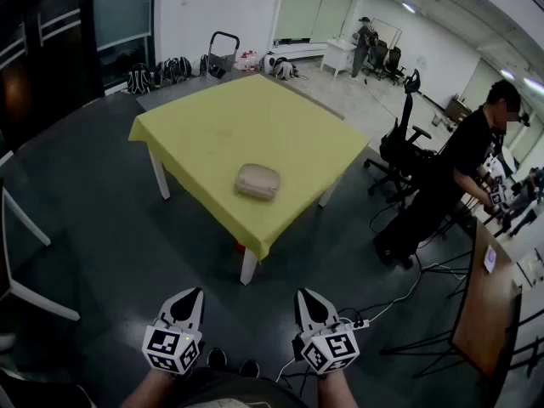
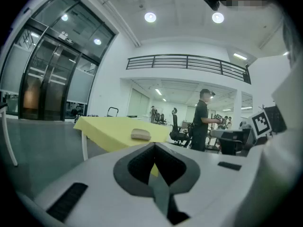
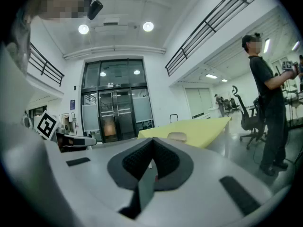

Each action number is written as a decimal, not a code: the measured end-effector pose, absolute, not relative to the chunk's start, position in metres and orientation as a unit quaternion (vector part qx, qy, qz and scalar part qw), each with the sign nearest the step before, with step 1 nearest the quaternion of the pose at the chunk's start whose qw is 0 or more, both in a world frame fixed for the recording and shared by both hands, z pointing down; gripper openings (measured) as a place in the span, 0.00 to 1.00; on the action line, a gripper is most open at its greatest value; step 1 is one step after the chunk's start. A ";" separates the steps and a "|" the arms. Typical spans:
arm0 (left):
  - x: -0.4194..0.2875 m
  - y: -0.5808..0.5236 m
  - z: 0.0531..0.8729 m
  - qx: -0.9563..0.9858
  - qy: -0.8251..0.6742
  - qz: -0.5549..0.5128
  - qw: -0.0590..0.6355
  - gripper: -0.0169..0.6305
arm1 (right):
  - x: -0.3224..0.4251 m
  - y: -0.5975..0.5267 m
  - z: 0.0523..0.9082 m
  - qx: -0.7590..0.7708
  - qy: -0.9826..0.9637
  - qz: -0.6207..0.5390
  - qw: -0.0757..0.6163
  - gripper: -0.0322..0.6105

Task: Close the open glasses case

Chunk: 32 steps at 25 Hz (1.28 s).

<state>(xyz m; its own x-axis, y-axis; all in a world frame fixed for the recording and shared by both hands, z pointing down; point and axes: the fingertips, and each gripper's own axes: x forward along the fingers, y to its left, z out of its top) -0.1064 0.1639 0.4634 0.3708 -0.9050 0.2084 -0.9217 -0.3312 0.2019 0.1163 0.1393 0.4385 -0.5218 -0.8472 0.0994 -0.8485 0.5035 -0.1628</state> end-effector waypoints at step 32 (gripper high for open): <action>-0.107 0.138 0.463 0.836 -0.532 0.032 0.131 0.04 | 0.104 0.125 0.441 0.510 -0.855 0.085 0.027 0.03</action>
